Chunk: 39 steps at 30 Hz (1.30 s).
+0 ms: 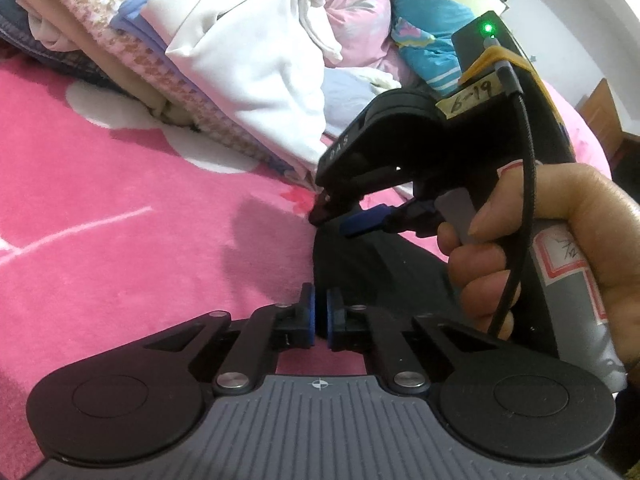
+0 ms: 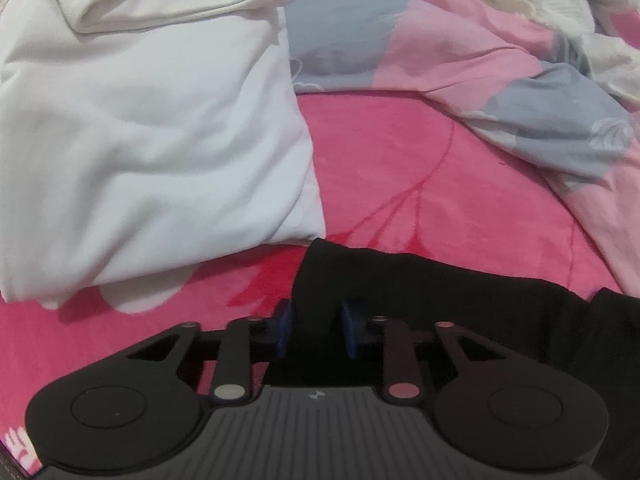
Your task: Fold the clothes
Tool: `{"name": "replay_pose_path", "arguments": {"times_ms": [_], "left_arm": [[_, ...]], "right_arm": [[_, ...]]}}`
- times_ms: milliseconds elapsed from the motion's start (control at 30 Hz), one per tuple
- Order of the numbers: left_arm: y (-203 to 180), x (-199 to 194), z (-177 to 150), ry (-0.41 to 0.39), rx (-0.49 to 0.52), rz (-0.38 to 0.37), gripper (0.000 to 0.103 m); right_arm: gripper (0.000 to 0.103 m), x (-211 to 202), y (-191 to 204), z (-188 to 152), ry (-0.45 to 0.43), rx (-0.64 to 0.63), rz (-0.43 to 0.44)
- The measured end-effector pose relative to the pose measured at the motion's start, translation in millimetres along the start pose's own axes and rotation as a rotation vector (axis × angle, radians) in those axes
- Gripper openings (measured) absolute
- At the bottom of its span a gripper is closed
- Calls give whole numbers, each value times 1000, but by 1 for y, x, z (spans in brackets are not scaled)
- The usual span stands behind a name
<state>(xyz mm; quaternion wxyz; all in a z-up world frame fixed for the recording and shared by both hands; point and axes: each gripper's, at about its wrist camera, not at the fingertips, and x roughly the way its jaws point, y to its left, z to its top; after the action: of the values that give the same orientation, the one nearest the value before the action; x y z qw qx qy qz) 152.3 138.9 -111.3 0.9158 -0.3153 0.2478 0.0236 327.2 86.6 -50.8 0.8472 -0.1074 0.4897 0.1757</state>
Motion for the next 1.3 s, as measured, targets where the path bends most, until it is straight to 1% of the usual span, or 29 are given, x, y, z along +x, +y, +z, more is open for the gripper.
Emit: {"name": "replay_pose_path", "arguments": {"times_ms": [33, 67, 100, 267, 400, 567, 700, 867, 967, 1133, 1300], "left_arm": [[0, -1, 0, -4, 5, -4, 3], [-1, -2, -1, -8, 9, -7, 2], [-2, -2, -1, -13, 15, -11, 2], [-9, -10, -1, -49, 56, -34, 2], [-20, -16, 0, -75, 101, -59, 2], [-43, -26, -2, -91, 188, -105, 2], [-68, -30, -6, -94, 263, -142, 2], [-105, -28, -18, -67, 358, -185, 2], [-126, -25, -32, -38, 417, -212, 2], [-155, -19, -55, 22, 513, -257, 2], [-174, -11, -79, 90, 621, -284, 2]], "right_arm": [[15, -1, -2, 0, -3, 8, 3], [9, -2, -4, -1, -6, 18, 7], [5, -4, -7, -1, -9, 32, 15], [4, -18, -26, -3, -35, 100, 64], [4, -40, -47, -5, -74, 156, 103], [4, -71, -86, -15, -141, 250, 181], [4, -92, -121, -31, -203, 321, 250], [4, -112, -172, -60, -269, 429, 326], [4, -118, -206, -78, -294, 490, 352], [4, -124, -255, -115, -326, 568, 375], [4, -118, -295, -153, -337, 644, 387]]}}
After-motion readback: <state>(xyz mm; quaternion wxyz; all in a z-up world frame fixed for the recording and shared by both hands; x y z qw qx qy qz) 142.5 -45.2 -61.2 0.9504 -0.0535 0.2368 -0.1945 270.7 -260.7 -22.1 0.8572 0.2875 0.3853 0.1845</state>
